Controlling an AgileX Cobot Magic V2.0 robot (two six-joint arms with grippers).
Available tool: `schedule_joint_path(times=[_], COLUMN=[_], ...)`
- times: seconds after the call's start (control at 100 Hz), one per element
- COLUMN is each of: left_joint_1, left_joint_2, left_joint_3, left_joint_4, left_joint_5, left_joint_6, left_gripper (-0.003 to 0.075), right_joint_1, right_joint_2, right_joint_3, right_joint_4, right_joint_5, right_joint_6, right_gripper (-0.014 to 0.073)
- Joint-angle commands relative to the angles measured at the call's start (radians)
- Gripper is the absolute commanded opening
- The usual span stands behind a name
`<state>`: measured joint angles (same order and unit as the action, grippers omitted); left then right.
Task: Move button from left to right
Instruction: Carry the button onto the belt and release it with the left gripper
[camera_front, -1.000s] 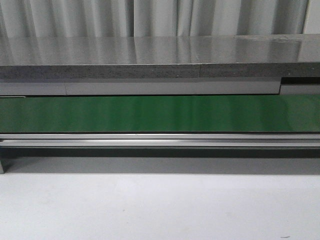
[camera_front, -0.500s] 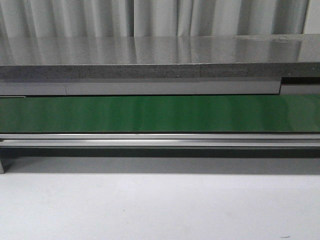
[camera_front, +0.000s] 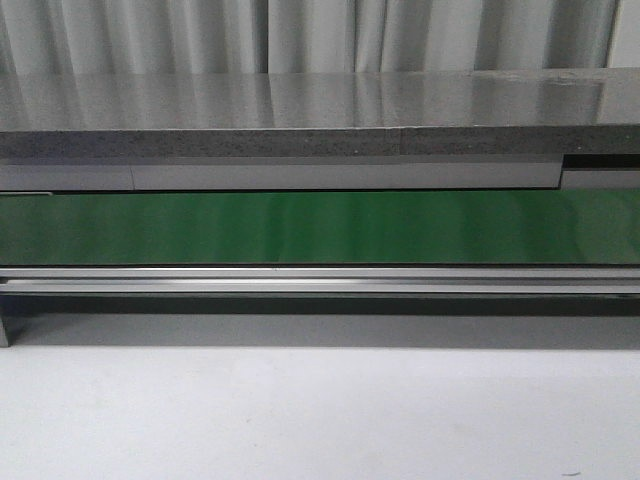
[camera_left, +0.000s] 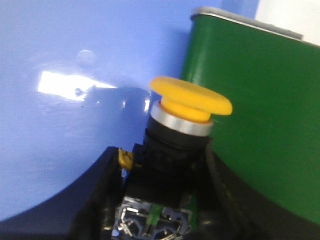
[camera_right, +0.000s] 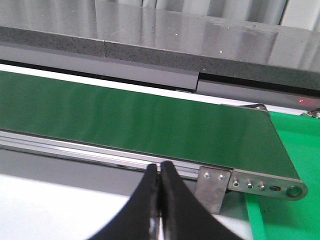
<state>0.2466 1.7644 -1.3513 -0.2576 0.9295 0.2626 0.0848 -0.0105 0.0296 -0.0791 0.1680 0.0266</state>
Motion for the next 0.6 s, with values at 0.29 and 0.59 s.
schedule_joint_path(times=[0.29, 0.59], left_joint_1=[-0.130, -0.130], left_joint_2=[-0.053, -0.051], left_joint_3=[-0.026, -0.024], left_joint_4=[-0.034, -0.027], left_joint_5=[-0.044, -0.035], left_joint_6=[0.005, 0.005], left_gripper=[0.0007, 0.0204], right_joint_1=[0.000, 0.000], right_joint_2=[-0.015, -0.015], right_joint_3=[0.000, 0.000], right_joint_4=[-0.010, -0.010], right_joint_5=[-0.074, -0.074], right_joint_6=[0.000, 0.000], right_gripper=[-0.0068, -0.0068])
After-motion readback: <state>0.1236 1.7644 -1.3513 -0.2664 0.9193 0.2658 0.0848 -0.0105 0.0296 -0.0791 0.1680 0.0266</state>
